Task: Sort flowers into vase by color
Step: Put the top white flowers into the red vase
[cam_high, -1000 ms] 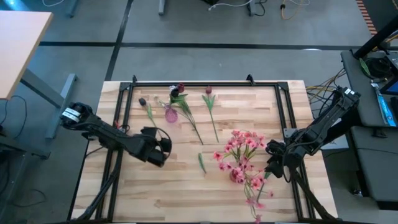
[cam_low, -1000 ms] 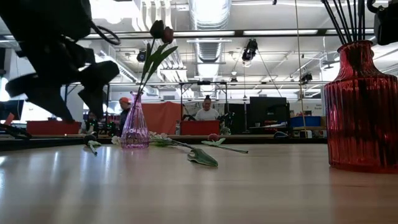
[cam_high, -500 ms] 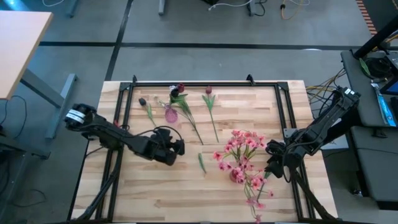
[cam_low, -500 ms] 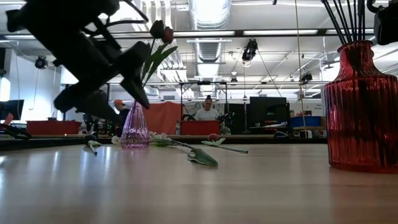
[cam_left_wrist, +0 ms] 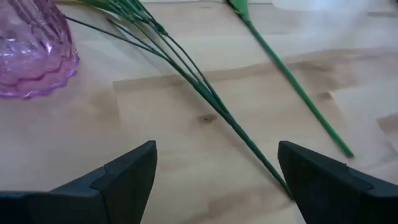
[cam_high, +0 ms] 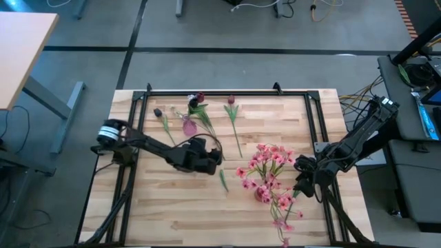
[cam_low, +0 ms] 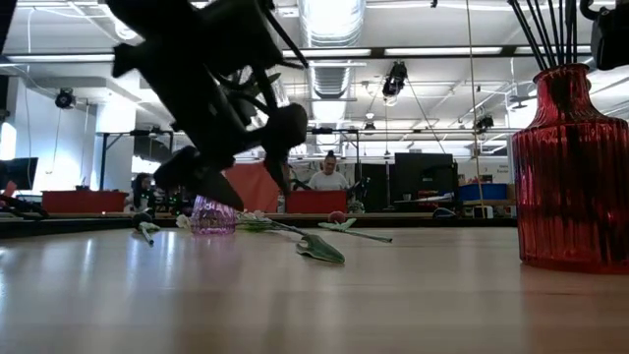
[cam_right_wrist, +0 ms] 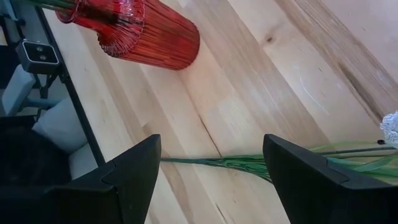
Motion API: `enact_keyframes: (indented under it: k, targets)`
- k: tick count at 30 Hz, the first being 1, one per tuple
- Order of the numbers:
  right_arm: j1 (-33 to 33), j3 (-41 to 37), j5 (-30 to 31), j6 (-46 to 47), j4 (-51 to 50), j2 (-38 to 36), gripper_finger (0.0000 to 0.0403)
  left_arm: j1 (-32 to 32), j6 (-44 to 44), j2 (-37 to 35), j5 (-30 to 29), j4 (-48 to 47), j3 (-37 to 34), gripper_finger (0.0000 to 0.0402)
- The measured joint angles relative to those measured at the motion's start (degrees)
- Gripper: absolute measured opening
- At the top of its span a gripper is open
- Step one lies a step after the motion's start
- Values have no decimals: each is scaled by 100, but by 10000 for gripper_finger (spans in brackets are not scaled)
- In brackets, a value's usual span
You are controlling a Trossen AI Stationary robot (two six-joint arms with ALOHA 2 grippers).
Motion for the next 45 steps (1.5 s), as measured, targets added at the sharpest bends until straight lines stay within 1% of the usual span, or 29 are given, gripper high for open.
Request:
enact_keyframes:
  k: [9,12,19,25,30,36,41,43,45]
  targets:
    - [0,0,-99,-102,0,0,274,335,-33,318,-45,21,221,317]
    - [0,0,-99,-108,-1,0,274,460,-104,424,-63,190,228,315]
    - [2,0,-146,-321,3,0,274,508,-255,790,-84,771,228,310]
    - [2,0,-262,-445,-1,0,274,520,-373,1025,-217,903,259,310]
    - [2,0,-274,-487,-1,43,274,602,-329,1202,-197,661,574,310]
    - [4,0,-298,-496,11,74,274,727,-201,1459,-46,48,1099,310]
    - [4,0,-313,-511,7,76,274,734,-152,1700,-95,-62,1343,309]
    - [4,0,-313,-511,3,76,274,735,-153,1779,-96,-220,1455,302]
    - [11,0,-314,-513,5,76,274,736,-155,1839,-95,-415,1562,282]
